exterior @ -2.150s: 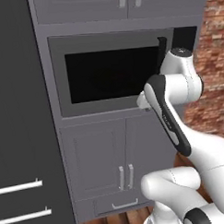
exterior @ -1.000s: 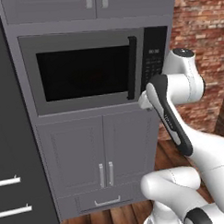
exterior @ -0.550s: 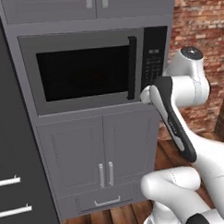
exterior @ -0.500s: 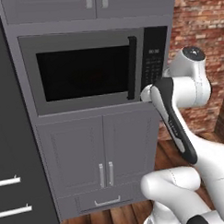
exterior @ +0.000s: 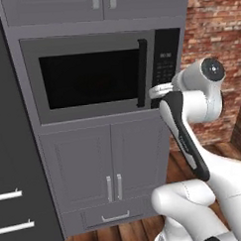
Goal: The microwave is finished heating the fish and avocado. Take the bowl containing the food and place it on the dining counter.
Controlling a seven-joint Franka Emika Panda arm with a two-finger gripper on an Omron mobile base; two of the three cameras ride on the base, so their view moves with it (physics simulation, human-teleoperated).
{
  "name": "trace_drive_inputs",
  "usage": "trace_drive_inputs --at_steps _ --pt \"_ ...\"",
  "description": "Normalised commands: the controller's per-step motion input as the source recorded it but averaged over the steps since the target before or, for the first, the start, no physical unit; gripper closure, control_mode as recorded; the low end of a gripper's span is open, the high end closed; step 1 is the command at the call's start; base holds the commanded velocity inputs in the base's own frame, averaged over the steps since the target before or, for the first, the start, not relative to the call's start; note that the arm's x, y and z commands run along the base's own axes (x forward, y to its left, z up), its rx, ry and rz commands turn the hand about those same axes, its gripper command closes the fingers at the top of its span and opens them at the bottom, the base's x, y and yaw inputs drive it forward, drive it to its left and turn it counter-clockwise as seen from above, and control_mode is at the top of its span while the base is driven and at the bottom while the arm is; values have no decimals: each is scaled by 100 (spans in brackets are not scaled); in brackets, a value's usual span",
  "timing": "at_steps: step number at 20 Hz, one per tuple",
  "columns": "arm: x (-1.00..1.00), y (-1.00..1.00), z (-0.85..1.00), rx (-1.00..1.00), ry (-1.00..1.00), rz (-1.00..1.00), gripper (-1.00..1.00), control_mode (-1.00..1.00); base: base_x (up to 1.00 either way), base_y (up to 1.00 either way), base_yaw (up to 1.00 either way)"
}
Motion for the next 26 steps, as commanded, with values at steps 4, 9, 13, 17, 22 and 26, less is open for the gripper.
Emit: trace_drive_inputs --at_steps 4,9,13,17,22,26 --pt "58 0 0 0 -4 0 -100 -100 0 0 0" --pt "63 0 0 0 0 0 -100 -100 0 0 0" --pt "64 0 0 0 -5 0 -100 -100 0 0 0" --pt "74 6 0 3 -8 0 -100 -100 0 0 0" --pt "85 13 -3 1 -6 0 -100 -100 0 0 0" --pt "94 5 -7 0 -3 0 -100 -100 0 0 0"
